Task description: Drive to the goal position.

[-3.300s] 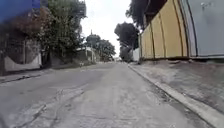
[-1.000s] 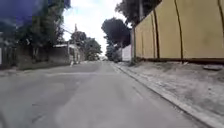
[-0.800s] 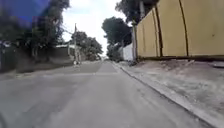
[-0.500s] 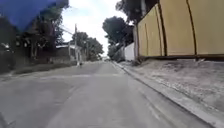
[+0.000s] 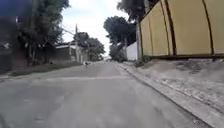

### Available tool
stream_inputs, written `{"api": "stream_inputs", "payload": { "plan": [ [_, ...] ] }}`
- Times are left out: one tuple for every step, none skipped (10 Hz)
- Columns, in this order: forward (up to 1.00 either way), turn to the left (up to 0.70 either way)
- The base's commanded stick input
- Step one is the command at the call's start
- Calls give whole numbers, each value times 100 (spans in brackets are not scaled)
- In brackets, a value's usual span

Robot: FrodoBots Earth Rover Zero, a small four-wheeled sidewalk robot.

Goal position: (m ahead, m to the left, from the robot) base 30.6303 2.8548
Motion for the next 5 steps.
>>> {"api": "stream_inputs", "payload": {
  "plan": [
    [100,0],
    [100,0],
    [100,0],
    [100,0],
    [100,0]
  ]
}}
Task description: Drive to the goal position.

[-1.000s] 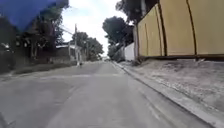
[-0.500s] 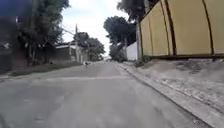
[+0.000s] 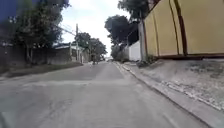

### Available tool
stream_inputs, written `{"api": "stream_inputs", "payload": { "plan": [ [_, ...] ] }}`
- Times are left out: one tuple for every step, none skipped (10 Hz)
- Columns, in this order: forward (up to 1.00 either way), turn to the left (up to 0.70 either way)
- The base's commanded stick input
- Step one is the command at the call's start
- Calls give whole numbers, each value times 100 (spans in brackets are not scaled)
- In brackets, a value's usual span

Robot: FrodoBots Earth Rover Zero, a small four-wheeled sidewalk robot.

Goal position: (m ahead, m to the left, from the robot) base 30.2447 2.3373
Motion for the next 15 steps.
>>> {"api": "stream_inputs", "payload": {
  "plan": [
    [100,0],
    [100,0],
    [100,0],
    [100,0],
    [100,0],
    [100,0],
    [100,0],
    [100,0],
    [100,0],
    [100,0],
    [100,0],
    [100,0],
    [100,0],
    [100,0],
    [100,0]
  ]
}}
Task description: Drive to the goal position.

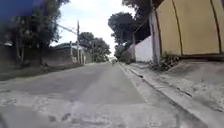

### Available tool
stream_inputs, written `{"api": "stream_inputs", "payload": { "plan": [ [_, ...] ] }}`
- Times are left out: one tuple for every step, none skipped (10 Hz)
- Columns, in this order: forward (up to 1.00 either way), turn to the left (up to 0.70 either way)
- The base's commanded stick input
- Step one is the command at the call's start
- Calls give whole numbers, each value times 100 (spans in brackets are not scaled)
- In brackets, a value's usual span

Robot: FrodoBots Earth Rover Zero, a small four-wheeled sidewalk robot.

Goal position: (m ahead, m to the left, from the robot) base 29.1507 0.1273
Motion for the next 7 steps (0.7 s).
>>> {"api": "stream_inputs", "payload": {
  "plan": [
    [100,0],
    [100,0],
    [100,0],
    [100,0],
    [100,0],
    [100,0],
    [100,0]
  ]
}}
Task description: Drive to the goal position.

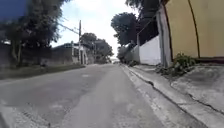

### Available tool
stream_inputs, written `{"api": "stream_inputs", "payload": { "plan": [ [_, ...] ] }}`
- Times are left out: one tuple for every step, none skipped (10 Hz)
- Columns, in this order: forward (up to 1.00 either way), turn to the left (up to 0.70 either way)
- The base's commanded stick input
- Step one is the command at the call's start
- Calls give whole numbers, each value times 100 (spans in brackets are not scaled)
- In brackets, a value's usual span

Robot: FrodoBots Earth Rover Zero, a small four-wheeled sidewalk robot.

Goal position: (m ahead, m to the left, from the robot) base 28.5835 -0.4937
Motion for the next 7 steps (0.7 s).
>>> {"api": "stream_inputs", "payload": {
  "plan": [
    [100,0],
    [100,0],
    [100,0],
    [100,0],
    [100,0],
    [100,0],
    [100,0]
  ]
}}
